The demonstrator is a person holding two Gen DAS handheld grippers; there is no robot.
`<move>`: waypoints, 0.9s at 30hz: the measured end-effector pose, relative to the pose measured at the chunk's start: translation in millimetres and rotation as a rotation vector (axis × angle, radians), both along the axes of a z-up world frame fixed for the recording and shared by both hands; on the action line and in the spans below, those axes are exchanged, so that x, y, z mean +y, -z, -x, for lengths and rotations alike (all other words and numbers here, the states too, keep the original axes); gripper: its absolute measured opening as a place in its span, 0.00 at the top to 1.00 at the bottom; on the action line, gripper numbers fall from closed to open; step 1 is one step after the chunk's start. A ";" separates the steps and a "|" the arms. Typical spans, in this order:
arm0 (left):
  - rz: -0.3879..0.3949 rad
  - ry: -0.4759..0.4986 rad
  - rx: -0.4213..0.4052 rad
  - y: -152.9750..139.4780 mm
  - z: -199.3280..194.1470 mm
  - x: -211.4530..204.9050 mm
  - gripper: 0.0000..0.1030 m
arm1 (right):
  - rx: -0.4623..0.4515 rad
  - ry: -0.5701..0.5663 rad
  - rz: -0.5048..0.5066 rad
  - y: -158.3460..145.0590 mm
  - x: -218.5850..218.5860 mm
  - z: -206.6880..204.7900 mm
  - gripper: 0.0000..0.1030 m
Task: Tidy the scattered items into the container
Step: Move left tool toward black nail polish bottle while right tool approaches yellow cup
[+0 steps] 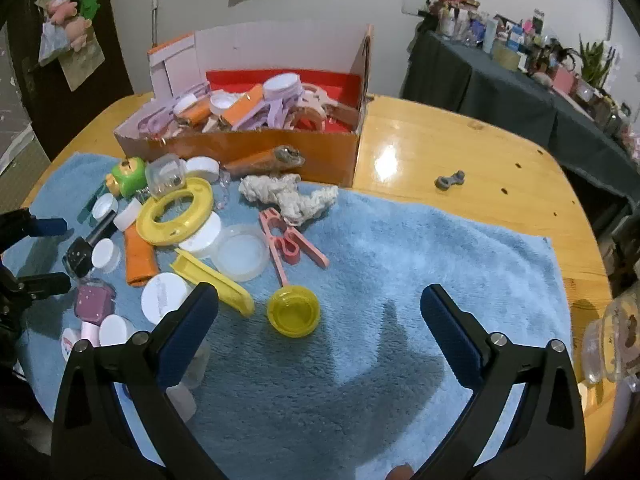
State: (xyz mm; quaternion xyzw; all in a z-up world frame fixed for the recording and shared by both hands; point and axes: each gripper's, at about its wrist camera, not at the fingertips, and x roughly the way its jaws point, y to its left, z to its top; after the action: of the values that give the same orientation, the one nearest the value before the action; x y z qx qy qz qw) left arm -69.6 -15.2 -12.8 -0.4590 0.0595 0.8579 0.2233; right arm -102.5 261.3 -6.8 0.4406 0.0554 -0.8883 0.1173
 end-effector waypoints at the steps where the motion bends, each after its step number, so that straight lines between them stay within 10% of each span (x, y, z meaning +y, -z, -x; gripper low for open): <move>1: 0.009 0.007 0.000 0.2 0.1 0.6 0.13 | -0.006 -0.003 0.005 0.8 0.6 1.2 0.01; 27: 0.033 0.039 -0.016 5.3 4.7 4.9 0.23 | -0.042 -0.086 -0.020 16.6 -3.5 -0.3 0.26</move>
State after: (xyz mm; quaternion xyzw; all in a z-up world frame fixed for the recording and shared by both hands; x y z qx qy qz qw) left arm -74.3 -10.3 -18.1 -0.4681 0.0810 0.8486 0.2329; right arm -102.2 257.8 -23.4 0.4575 0.0806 -0.8724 0.1520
